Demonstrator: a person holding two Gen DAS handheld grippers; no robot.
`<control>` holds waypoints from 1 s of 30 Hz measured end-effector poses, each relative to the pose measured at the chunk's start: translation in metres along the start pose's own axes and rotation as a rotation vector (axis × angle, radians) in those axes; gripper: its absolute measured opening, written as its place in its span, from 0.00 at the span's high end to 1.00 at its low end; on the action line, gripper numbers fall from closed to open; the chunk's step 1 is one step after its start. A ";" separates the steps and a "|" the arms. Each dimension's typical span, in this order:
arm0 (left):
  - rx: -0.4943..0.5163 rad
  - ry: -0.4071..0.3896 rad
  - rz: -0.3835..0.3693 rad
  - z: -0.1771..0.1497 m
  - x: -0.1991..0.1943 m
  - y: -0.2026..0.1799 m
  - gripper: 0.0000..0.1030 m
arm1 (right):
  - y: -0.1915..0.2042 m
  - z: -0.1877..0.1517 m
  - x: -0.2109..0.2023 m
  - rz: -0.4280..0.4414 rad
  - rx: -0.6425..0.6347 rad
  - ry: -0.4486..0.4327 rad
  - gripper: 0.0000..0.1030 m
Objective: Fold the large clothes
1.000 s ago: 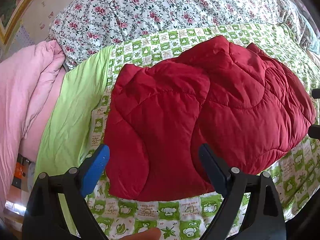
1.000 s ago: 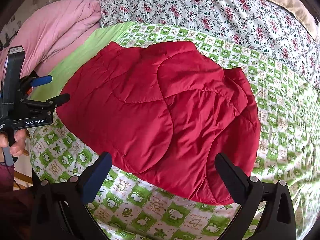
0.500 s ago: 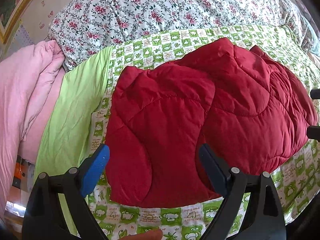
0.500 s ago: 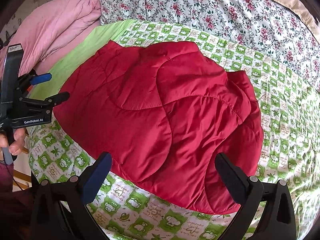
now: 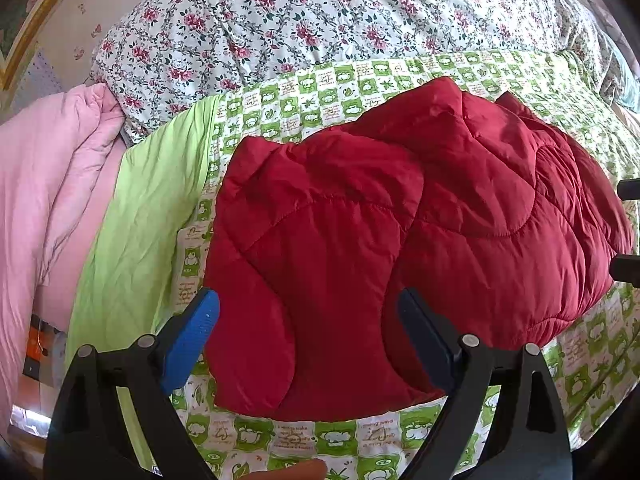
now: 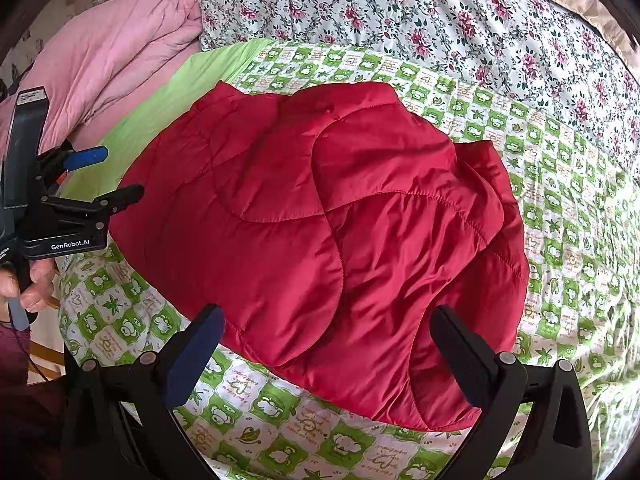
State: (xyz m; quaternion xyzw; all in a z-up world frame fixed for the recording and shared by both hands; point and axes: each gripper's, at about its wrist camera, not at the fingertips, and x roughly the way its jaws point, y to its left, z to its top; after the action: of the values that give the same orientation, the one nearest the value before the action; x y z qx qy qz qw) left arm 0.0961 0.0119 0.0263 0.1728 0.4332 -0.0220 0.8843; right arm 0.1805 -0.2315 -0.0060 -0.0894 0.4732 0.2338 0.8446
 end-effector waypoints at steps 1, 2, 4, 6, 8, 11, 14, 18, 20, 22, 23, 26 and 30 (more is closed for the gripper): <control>-0.001 -0.001 0.001 0.000 0.000 0.000 0.11 | 0.000 0.000 -0.001 -0.001 -0.001 0.000 0.00; -0.001 -0.003 0.000 0.000 -0.001 0.000 0.11 | 0.001 0.001 -0.001 -0.001 -0.002 -0.001 0.00; 0.000 -0.003 0.001 0.000 -0.001 -0.001 0.11 | 0.002 0.001 -0.001 0.002 -0.003 -0.002 0.00; 0.001 -0.005 0.002 0.000 -0.001 -0.001 0.11 | 0.002 0.001 -0.002 -0.001 -0.004 -0.003 0.00; 0.001 -0.004 0.003 0.000 -0.001 -0.001 0.11 | 0.002 0.001 -0.002 0.000 -0.003 -0.004 0.00; 0.000 -0.005 0.003 0.000 -0.001 0.000 0.11 | 0.001 0.001 -0.002 0.002 -0.001 -0.007 0.00; 0.003 -0.008 0.005 0.000 -0.002 -0.001 0.11 | 0.002 0.000 -0.003 0.001 -0.003 -0.008 0.00; 0.001 -0.009 0.004 0.000 -0.001 0.000 0.11 | 0.004 0.001 -0.004 -0.001 -0.005 -0.012 0.00; 0.002 -0.011 0.007 0.000 -0.001 -0.001 0.11 | 0.004 0.001 -0.005 -0.001 -0.003 -0.014 0.00; 0.005 -0.013 0.007 0.000 -0.001 -0.001 0.11 | 0.004 0.001 -0.005 0.000 -0.004 -0.016 0.00; 0.006 -0.014 0.007 0.000 -0.002 -0.001 0.11 | 0.004 0.001 -0.006 -0.002 -0.004 -0.016 0.00; 0.007 -0.015 0.007 0.000 -0.002 -0.001 0.11 | 0.003 0.001 -0.006 -0.002 -0.002 -0.018 0.00; 0.005 -0.017 0.011 -0.001 -0.003 -0.001 0.11 | 0.004 0.001 -0.007 -0.002 -0.002 -0.019 0.00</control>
State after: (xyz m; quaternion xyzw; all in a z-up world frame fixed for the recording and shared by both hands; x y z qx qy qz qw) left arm 0.0933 0.0113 0.0273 0.1772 0.4248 -0.0197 0.8876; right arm 0.1761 -0.2296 0.0002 -0.0886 0.4647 0.2346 0.8492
